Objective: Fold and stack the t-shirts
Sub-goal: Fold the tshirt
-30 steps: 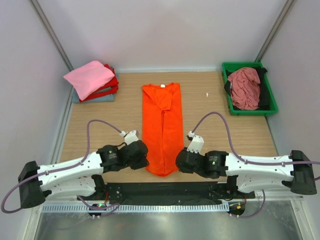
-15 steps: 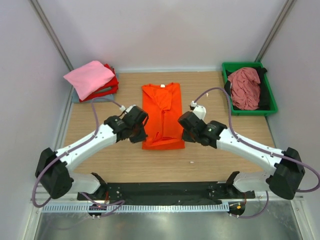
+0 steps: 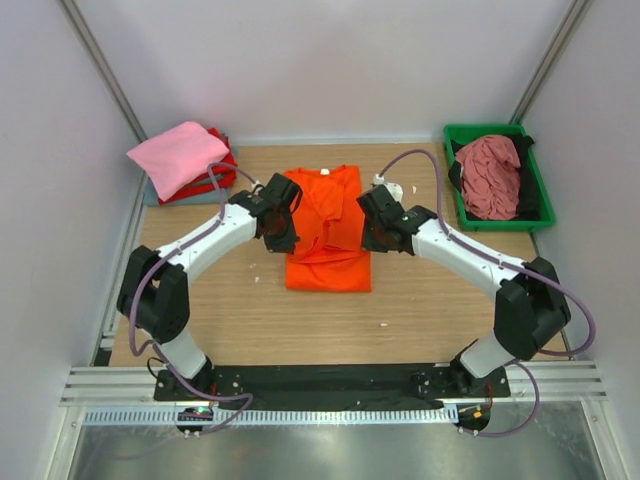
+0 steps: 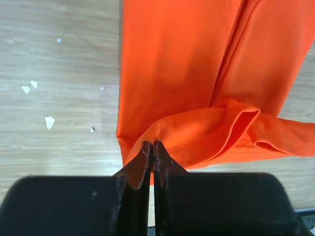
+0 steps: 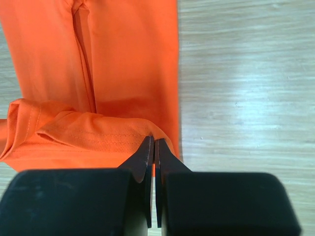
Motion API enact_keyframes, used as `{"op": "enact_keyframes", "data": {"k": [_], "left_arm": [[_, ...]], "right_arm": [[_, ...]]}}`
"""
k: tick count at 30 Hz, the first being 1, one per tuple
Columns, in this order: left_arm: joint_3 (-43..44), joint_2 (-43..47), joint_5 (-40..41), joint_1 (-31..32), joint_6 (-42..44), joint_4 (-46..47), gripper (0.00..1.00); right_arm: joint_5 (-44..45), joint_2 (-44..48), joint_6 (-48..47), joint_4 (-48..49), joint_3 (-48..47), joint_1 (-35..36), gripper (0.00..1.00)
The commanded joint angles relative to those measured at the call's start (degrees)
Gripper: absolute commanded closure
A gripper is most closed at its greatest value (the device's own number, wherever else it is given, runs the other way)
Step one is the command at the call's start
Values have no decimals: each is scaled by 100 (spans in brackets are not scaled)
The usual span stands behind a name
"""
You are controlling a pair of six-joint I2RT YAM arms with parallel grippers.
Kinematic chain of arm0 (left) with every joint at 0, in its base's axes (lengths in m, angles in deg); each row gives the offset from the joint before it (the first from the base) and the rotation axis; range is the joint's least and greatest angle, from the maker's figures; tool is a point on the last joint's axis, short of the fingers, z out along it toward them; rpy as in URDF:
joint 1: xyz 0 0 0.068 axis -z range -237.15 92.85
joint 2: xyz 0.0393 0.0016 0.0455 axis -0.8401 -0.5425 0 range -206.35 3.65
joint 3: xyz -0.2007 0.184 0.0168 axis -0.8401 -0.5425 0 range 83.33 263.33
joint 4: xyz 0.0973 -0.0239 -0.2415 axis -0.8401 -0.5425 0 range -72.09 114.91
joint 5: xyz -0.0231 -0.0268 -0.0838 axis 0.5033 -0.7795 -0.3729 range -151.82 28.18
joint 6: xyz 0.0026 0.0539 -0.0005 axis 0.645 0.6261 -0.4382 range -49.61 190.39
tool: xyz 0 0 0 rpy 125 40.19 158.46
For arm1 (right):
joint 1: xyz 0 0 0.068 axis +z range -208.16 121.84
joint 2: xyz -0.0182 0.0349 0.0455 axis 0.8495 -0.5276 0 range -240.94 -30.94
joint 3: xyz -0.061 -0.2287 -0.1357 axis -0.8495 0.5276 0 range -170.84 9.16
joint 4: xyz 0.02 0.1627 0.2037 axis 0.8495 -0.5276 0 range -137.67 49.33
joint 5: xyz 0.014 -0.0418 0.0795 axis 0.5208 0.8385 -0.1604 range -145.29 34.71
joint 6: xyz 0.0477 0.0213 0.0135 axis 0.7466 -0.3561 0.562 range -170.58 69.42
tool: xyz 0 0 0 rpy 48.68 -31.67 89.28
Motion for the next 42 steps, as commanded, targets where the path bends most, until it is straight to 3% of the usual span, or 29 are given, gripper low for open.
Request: {"op": "enact_keyframes", "data": {"k": [1, 28, 29, 31, 32, 33, 36, 38, 39, 42], "left_arm": [[396, -185, -100, -142, 350, -143, 100], [2180, -2277, -100, -757, 939, -469, 100], [2320, -2417, -100, -809, 974, -486, 98], [2496, -2532, -100, -862, 1036, -530, 81], [2785, -2698, -100, -932, 1114, -609, 75], [3040, -2786, -100, -968, 1158, -705, 67], [4161, -3128, -38, -1126, 1264, -1344, 52], [4701, -3183, 14, -1214, 1273, -1803, 48], [5034, -3105, 93, -1232, 1291, -1883, 41], [5082, -2588, 312, -1249, 1238, -1963, 34]], "right_arm": [[-189, -238, -381, 249, -405, -135, 99], [-681, -2250, -1085, 451, -2048, -918, 99], [-716, -2321, -1111, 451, -2110, -944, 99], [-716, -2593, -1137, 381, -2398, -1023, 98], [-682, -2707, -1189, 337, -2539, -1049, 93], [-681, -2908, -1233, 197, -2889, -1076, 69], [-725, -3287, -1479, -162, -3810, -1216, 31], [-743, -3385, -1620, -418, -4305, -1313, 26], [-691, -3385, -1716, -663, -4699, -1348, 24], [-716, -3052, -1700, -841, -4774, -1489, 23]]}}
